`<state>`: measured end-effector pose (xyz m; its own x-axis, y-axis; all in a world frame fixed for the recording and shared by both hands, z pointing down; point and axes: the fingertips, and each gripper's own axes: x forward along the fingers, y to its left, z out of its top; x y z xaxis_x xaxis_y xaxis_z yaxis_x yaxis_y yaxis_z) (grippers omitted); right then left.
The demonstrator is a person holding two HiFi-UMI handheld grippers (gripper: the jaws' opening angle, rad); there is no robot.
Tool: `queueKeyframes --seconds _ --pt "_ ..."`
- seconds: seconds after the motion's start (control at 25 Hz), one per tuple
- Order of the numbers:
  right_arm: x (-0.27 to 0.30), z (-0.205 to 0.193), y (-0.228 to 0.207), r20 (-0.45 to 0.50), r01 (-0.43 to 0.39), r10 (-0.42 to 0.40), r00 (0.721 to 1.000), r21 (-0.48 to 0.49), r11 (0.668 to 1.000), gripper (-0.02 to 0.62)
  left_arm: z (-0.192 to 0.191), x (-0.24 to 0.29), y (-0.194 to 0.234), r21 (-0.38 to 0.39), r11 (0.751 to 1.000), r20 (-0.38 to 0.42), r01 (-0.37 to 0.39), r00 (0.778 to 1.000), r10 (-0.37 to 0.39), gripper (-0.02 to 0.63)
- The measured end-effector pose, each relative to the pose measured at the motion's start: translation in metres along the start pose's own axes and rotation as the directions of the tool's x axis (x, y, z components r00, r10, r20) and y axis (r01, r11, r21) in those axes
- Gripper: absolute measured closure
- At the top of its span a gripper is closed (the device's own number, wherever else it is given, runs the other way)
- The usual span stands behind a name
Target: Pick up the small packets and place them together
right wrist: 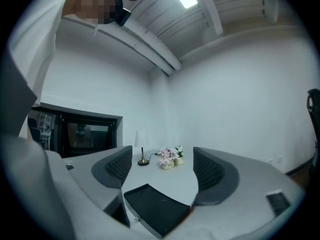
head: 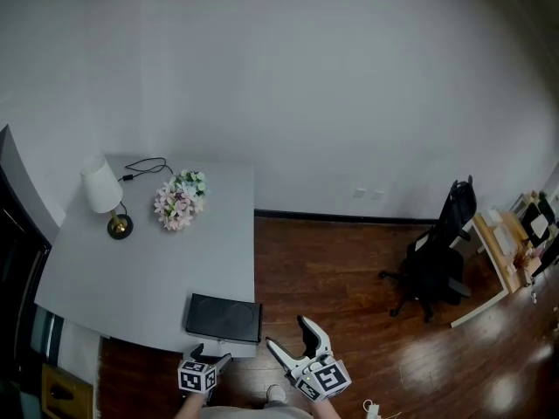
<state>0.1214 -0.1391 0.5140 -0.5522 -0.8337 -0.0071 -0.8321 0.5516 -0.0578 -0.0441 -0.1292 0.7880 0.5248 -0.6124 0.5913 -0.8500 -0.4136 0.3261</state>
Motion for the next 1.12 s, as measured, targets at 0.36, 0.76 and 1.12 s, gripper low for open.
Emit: queueKeyframes --seconds 0.36,0.76,1.12 --pt "-0.018 -0.014 0.01 -0.056 -0.028 0.028 0.998 0.003 1.0 0.218 -0.021 0.065 0.012 -0.139 0.987 -0.167 -0.082 0.984 0.058 0.35" --pt "-0.029 -0.022 -0.006 -0.058 0.029 -0.026 0.998 0.051 0.998 0.218 -0.015 0.062 0.002 -0.067 0.992 -0.233 -0.109 0.968 0.091 0.551" --pt "-0.015 -0.032 0.015 -0.072 -0.028 0.033 0.997 0.076 0.997 0.218 -0.059 0.017 -0.025 -0.005 0.999 -0.291 -0.036 0.956 0.033 0.552"
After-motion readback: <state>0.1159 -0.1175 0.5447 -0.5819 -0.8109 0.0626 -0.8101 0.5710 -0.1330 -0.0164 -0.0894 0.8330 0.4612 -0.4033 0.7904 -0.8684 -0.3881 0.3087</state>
